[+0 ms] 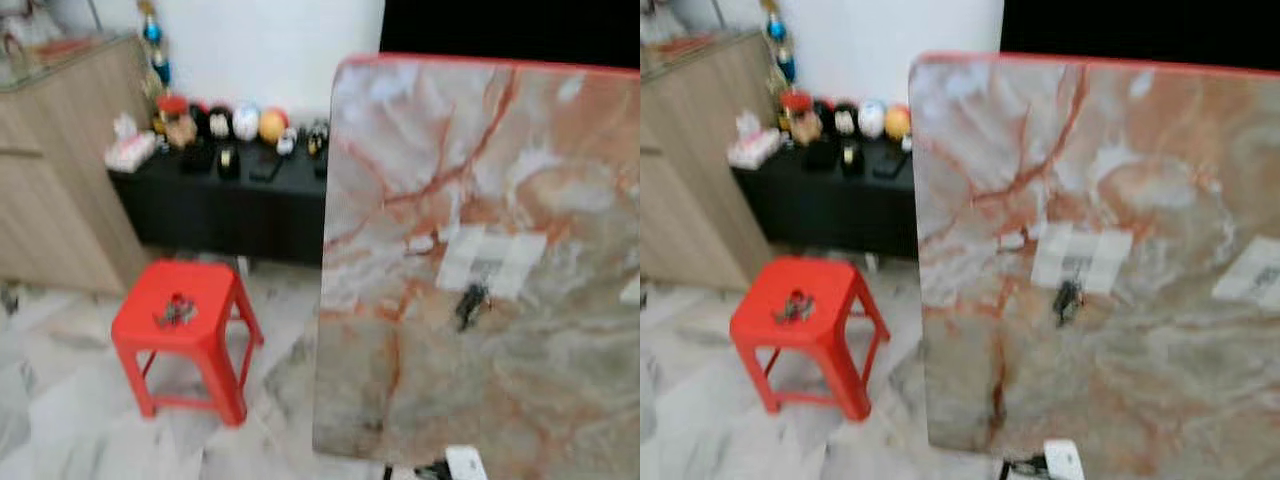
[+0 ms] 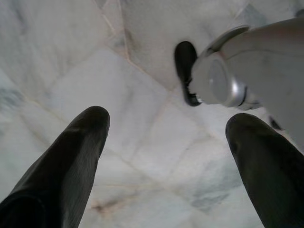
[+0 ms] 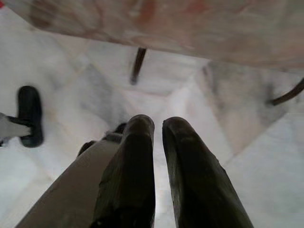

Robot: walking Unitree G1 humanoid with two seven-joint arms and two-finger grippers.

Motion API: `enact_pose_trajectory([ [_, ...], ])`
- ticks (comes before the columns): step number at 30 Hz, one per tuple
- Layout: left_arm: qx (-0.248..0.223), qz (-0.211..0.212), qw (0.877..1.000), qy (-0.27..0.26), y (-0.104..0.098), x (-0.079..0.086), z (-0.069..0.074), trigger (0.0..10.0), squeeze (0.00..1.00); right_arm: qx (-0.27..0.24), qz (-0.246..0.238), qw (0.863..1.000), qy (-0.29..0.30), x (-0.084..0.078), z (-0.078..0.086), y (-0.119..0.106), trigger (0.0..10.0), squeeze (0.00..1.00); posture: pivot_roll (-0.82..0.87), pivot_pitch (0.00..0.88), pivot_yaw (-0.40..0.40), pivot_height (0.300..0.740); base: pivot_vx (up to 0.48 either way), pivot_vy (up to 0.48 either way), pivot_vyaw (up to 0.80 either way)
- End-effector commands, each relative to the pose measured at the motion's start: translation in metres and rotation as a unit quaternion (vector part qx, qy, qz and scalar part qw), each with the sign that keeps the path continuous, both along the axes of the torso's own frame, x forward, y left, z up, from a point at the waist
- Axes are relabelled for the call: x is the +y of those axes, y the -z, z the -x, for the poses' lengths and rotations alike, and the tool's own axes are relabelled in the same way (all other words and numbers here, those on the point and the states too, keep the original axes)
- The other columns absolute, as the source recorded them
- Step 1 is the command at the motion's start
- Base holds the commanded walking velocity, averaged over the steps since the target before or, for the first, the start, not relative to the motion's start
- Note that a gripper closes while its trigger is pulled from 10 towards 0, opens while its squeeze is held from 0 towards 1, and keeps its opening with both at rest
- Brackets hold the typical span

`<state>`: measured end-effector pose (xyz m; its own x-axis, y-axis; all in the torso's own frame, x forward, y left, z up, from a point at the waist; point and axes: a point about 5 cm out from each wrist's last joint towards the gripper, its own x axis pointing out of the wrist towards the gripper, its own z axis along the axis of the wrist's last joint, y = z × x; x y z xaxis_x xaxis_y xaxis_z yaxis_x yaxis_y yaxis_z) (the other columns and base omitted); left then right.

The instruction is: Hang keys on a hook

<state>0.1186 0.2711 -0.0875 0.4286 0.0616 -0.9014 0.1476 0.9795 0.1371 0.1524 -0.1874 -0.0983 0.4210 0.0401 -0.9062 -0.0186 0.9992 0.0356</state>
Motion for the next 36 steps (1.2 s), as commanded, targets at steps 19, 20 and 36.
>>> enact_pose_trajectory([
  [19,-0.034,-0.037,0.997,0.057,-0.022,-0.004,-0.063,10.0,0.00,-0.070,-0.018,0.984,0.165,0.003,-0.058,-0.026,10.0,0.00,0.01,0.000,0.036,0.740,0.000,0.163,0.00],
  [20,-0.036,-0.038,0.997,0.058,-0.023,-0.004,-0.065,10.0,0.00,-0.069,-0.012,0.985,0.155,0.004,-0.060,-0.027,10.0,0.00,0.02,0.000,0.030,0.740,0.000,0.277,0.00],
  [36,-0.056,-0.013,0.998,0.009,-0.027,-0.008,-0.077,10.0,0.00,-0.089,-0.003,0.984,0.154,-0.006,-0.075,-0.037,10.0,0.00,0.02,0.000,0.003,0.740,0.000,0.319,0.00],
])
